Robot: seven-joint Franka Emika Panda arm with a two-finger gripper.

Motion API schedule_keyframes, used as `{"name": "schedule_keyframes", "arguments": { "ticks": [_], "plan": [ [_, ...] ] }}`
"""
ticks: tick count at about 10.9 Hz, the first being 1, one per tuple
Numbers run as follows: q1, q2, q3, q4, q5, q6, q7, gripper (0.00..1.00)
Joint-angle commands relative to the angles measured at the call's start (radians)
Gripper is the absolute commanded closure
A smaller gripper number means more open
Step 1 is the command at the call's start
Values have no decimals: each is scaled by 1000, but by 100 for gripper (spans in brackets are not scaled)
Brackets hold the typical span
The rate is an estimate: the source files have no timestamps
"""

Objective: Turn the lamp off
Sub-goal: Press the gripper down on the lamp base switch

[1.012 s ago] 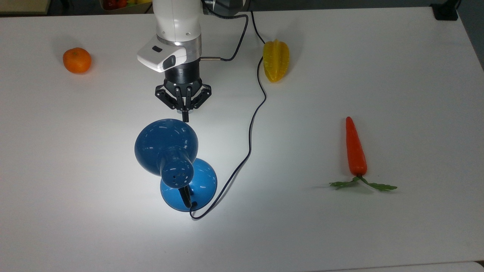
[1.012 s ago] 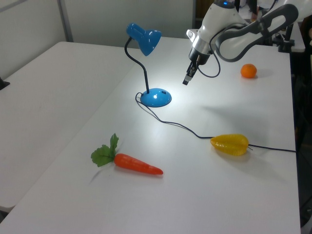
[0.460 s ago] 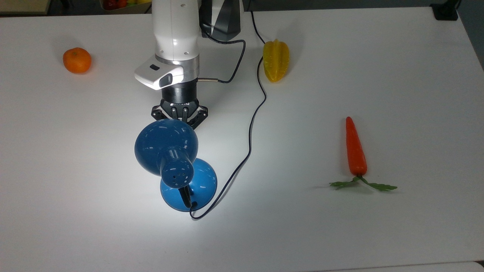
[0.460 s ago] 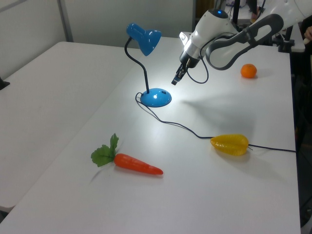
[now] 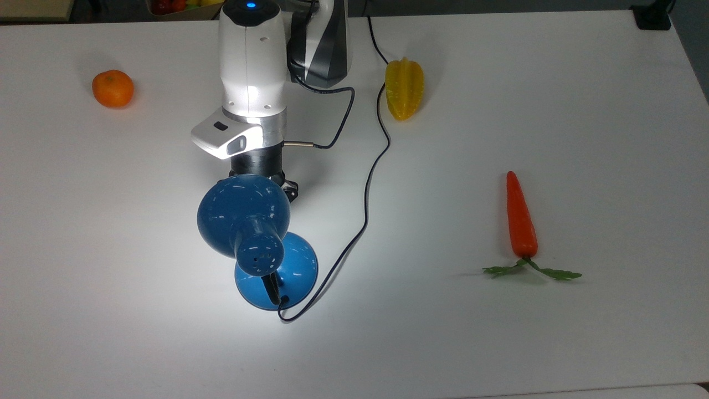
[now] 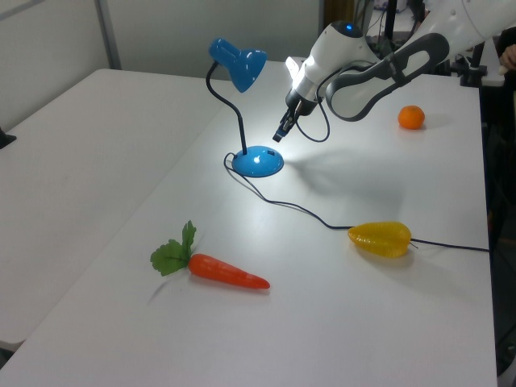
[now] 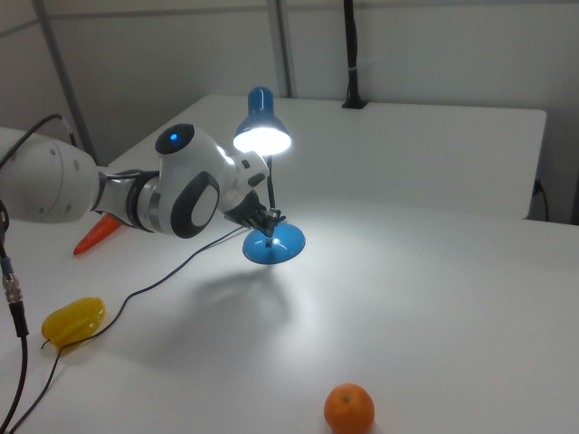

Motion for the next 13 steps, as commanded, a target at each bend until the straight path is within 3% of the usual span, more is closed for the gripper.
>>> {"name": "schedule_keyframes", "arguments": {
  "ticks": [1, 13],
  "plan": [
    [9, 47, -12, 23, 15, 60, 11, 100],
    [11, 49, -11, 2, 8, 59, 9, 100]
  ]
}}
